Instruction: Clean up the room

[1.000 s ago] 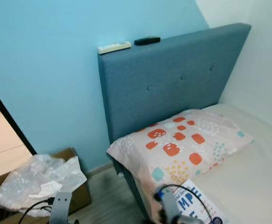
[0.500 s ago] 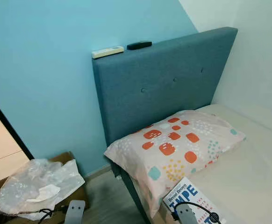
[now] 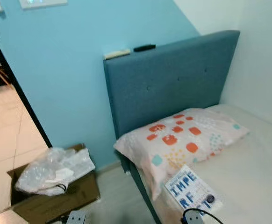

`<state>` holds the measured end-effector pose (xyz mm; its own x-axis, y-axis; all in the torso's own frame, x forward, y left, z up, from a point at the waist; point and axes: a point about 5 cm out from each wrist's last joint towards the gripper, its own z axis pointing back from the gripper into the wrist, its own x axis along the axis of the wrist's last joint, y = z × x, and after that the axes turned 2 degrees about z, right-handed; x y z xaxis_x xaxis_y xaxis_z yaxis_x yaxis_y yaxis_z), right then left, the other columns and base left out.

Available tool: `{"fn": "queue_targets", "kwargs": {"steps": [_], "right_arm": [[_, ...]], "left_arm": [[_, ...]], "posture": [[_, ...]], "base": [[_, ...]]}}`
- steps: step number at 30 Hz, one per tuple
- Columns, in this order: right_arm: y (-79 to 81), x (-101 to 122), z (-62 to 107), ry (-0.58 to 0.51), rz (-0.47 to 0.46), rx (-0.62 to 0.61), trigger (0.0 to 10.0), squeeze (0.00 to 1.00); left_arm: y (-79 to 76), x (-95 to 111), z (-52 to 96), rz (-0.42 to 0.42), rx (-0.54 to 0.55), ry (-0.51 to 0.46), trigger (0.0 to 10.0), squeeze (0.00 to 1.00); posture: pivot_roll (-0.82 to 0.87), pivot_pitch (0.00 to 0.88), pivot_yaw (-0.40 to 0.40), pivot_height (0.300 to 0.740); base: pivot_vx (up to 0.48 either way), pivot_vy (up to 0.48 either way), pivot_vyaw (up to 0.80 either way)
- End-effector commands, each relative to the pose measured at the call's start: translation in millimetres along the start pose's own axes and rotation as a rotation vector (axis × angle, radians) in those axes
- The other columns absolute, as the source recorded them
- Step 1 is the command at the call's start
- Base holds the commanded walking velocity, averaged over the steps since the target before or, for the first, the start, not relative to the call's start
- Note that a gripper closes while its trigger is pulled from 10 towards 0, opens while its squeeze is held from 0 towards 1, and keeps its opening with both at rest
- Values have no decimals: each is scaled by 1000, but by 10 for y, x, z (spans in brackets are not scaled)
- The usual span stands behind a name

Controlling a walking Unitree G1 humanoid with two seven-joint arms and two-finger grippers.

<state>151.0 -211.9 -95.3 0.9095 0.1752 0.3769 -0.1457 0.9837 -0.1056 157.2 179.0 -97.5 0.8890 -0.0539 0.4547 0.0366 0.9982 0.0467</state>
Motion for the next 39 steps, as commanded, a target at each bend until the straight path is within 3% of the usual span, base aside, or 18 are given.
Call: {"fn": "queue_targets", "kwargs": {"steps": [1,20,23,39], "right_arm": [[76,-12,-9,8,2,17,10000,0],[62,-84,-3,37,27,5,10000,0],[65,-91,-3,39,35,5,10000,0],[72,-107,-2,54,127,23,10000,0]], "left_arm": [[14,-4,1,-12,3,2,10000,0],[-12,-42,4,-14,-10,11,10000,0],[-20,-53,5,-10,-11,13,10000,0],[-58,-179,19,34,-10,37,10000,0]], "posture": [[-115,0,25,735],[-118,0,20,735],[-116,0,12,735],[-84,0,-36,735]], "base": [[-405,0,0],[-192,0,0],[292,0,0],[-426,0,0]]}}
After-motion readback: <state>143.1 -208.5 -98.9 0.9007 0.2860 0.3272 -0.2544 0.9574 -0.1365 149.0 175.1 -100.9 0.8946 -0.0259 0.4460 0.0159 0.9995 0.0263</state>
